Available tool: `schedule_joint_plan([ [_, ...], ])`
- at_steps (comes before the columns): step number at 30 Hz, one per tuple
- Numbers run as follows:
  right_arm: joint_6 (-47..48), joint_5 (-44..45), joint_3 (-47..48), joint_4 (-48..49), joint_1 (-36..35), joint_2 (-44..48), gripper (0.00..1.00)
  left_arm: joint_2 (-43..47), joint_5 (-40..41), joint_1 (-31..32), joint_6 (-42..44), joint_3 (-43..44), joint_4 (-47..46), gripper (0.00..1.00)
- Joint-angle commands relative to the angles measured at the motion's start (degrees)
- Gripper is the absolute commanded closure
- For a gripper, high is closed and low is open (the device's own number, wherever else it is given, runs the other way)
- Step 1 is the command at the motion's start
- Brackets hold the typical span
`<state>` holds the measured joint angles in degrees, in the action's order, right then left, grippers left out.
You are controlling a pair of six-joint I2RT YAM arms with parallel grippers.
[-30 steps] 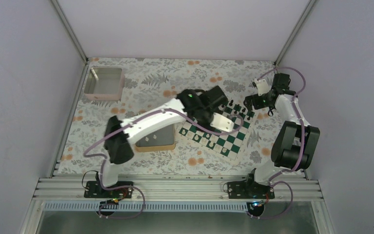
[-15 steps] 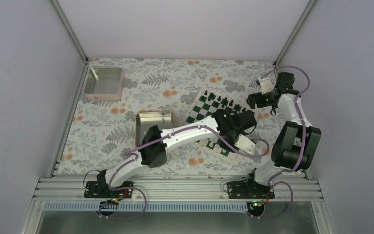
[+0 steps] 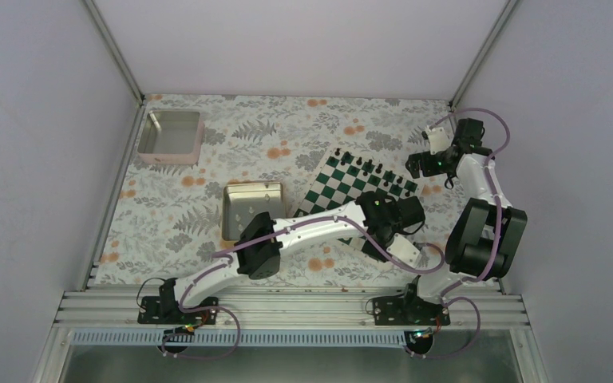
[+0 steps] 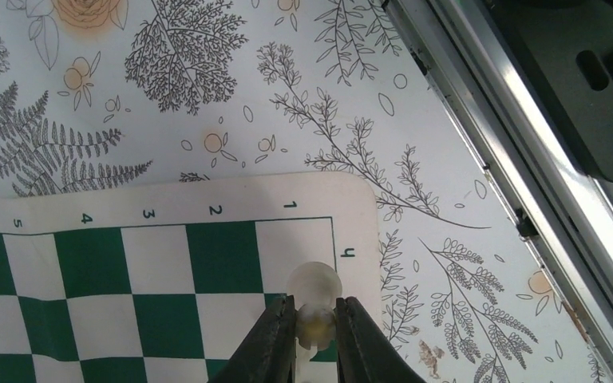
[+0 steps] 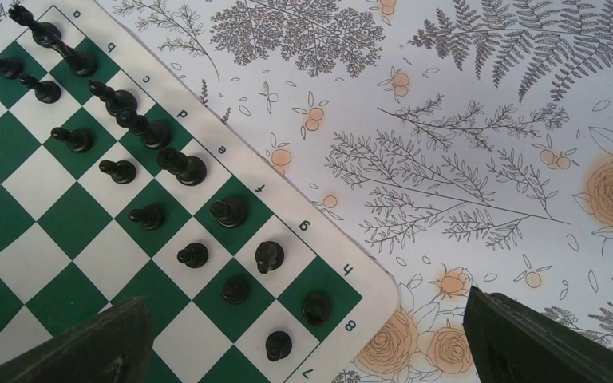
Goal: Set up the chess pieces on the board
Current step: Place the chess piece on the chessboard.
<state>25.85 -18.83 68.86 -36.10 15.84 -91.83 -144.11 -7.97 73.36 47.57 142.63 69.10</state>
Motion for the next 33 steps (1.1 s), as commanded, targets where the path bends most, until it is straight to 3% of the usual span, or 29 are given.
schedule_joint_plan([
  [1, -0.4, -1.3, 0.7, -0.6, 0.4, 0.8, 0.00, -2.6, 1.4, 0.3, 0.6, 0.7, -0.2, 0.85],
  [33, 0.3, -2.4, -0.1, -0.4, 0.6, 2.0, 0.00, -6.1, 3.3, -0.5, 0.8, 0.8, -2.6, 0.82],
])
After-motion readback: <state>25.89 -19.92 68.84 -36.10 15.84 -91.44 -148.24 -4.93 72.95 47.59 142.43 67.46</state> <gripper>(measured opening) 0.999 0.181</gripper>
